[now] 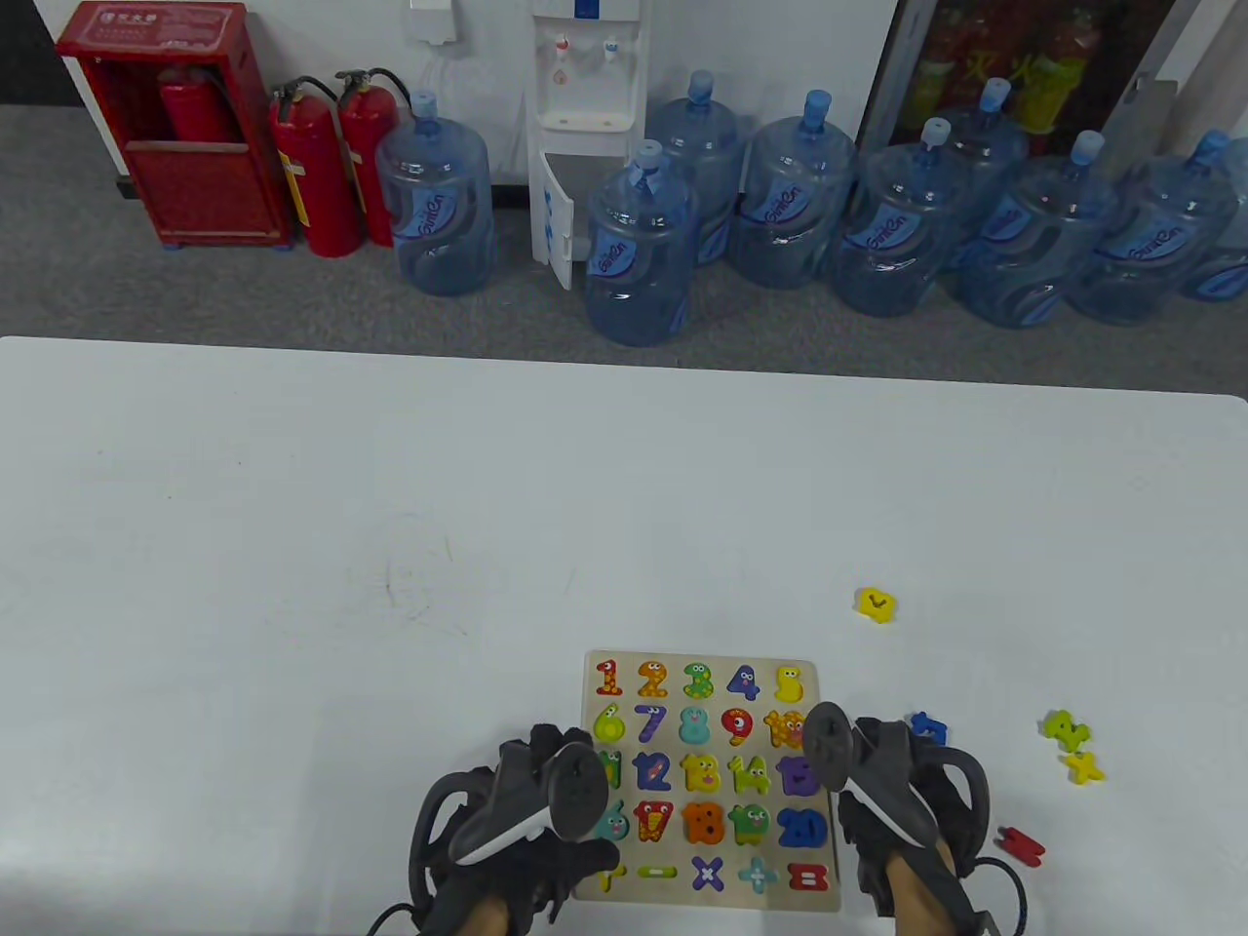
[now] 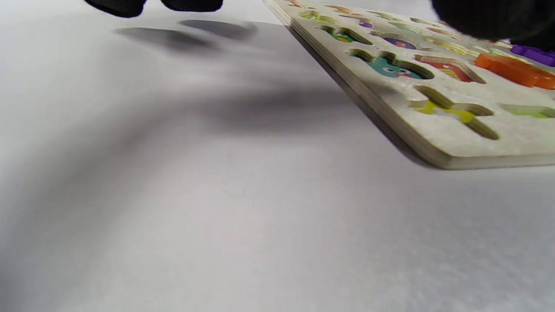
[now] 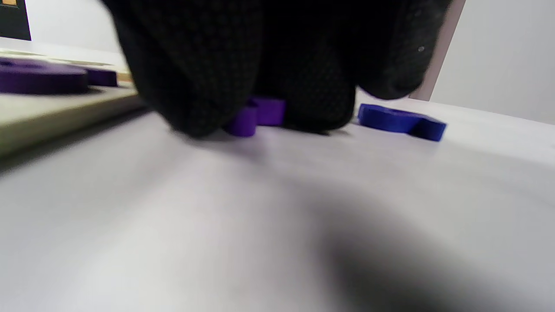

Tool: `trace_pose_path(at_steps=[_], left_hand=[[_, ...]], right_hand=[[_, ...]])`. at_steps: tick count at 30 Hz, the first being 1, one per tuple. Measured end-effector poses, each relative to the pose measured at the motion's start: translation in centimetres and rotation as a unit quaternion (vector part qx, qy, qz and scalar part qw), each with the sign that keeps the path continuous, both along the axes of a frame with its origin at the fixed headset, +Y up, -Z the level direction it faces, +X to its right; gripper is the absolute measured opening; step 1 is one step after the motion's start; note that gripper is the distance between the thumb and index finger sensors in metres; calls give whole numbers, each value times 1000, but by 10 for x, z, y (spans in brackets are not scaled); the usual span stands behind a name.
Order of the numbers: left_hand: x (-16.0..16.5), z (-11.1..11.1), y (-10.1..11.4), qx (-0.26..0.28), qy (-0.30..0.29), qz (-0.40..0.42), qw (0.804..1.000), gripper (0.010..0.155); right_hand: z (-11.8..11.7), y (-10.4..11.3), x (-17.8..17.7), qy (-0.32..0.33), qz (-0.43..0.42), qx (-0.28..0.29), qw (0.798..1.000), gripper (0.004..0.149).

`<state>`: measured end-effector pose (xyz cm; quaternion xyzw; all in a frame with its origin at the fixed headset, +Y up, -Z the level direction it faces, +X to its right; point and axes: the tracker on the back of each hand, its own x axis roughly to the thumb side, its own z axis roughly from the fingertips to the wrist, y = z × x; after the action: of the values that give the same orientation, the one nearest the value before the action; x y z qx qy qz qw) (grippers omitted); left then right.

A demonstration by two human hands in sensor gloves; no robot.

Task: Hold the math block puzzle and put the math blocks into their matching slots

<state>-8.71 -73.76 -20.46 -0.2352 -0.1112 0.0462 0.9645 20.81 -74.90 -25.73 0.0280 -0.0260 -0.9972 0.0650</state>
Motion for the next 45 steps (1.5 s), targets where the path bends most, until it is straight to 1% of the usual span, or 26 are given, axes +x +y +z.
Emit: trace_pose_path(at_steps=[5, 6, 8, 11, 13, 17, 19, 20, 21, 22, 25, 28, 30, 31, 33, 38, 42, 45], left_hand=[[0, 0, 0, -1, -1, 0, 1000, 96], [0, 0, 0, -1, -1, 0, 1000, 96], [0, 0, -1, -1, -2, 0, 1000, 96], [0, 0, -1, -1, -2, 0, 1000, 96], [0, 0, -1, -1, -2, 1, 1000, 96], [0, 0, -1, 0, -3, 1, 1000, 96], [0, 0, -1, 1, -4, 1, 1000, 96], [0, 0, -1, 1, -4, 2, 1000, 96], [0, 0, -1, 1, -4, 2, 1000, 96], [0, 0, -1, 1, -4, 2, 1000, 96], [0, 0, -1, 2, -5, 3, 1000, 96], [0, 0, -1, 2, -5, 2, 1000, 96], [0, 0, -2, 0, -5, 2, 1000, 96], [0, 1, -1, 1, -4, 2, 1000, 96], [0, 1, -1, 2, -5, 3, 1000, 96], [1, 1, -1, 2, -6, 1, 1000, 96], [1, 1, -1, 2, -6, 2, 1000, 96], [1, 1, -1, 2, -6, 1, 1000, 96]], right_hand=[[1, 0, 2, -2, -6, -9, 1000, 58], [0, 0, 4, -20, -4, -12, 1000, 61], [0, 1, 7, -43, 15, -7, 999, 63], [1, 1, 7, -27, -4, -1, 1000, 58], [1, 1, 5, -19, 6, -1, 1000, 59], [4, 5, 1, 1, -2, 4, 1000, 59], [7, 10, -3, 19, -14, 14, 1000, 59], [10, 14, -7, 45, -33, 18, 998, 59], [12, 17, -11, 57, -48, 23, 997, 59], [14, 20, -14, 69, -56, 26, 996, 59], [21, 25, -28, 132, -80, 23, 988, 58], [30, 32, -45, 176, -60, 28, 982, 58], [37, 35, -57, 206, -62, 31, 976, 59], [39, 35, -58, 211, -63, 31, 975, 59], [48, 38, -73, 247, -63, 19, 967, 59], [59, 36, -94, 297, -77, -29, 951, 58], [64, 32, -102, 313, -70, -47, 946, 58], [64, 27, -107, 316, -57, -72, 944, 57]])
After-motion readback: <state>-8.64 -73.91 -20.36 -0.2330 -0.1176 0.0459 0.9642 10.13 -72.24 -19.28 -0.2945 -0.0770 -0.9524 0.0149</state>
